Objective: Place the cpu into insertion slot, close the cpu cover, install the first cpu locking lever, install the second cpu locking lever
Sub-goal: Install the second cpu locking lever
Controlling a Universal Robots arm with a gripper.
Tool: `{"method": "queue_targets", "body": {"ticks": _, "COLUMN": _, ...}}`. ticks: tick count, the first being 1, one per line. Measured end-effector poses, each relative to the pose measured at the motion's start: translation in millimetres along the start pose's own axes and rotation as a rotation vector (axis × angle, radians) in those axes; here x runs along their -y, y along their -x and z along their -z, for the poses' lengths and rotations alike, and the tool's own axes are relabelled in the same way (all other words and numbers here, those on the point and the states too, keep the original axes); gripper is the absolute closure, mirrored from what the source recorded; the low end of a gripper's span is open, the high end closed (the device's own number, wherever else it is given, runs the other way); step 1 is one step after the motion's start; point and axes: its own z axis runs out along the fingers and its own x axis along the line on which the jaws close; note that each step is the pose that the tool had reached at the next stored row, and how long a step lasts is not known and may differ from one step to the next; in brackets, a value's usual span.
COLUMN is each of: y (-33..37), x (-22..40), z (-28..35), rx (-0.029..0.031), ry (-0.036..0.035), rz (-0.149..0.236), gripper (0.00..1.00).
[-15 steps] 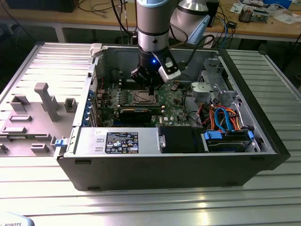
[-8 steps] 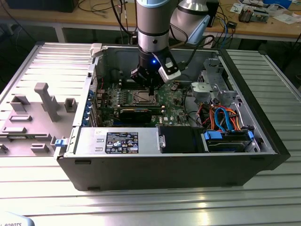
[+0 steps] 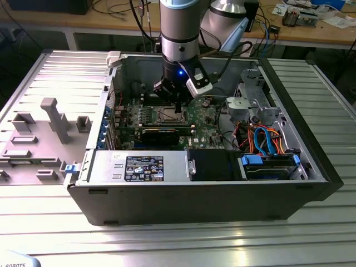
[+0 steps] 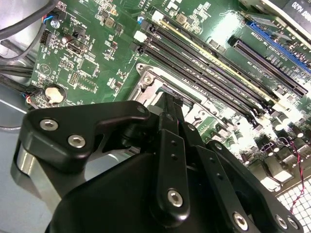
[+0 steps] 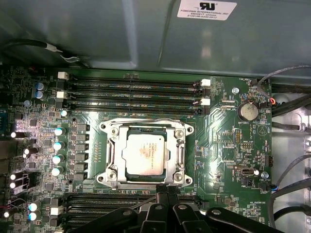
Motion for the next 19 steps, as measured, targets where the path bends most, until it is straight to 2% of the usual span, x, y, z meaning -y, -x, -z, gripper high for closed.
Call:
{"method": "queue_targets", "body": {"ticks": 9, "y": -0.3, "x": 0.4, "z": 0.0, "rx": 0.0000, "ry": 0.0000, "rz": 0.000, "gripper": 0.89}}
{"method": "queue_targets", "body": {"ticks": 13, "y": -0.3, "x": 5.2, "z": 0.1, "rx": -0.0004, "ry": 0.0001, "rz": 0.000, "gripper": 0.89}}
{"method": "queue_targets", "body": {"ticks": 19, "y": -0.3, "x": 5.5, "z": 0.2, "rx": -0.0005, "ry": 0.0000, "rz": 0.000, "gripper": 0.89}}
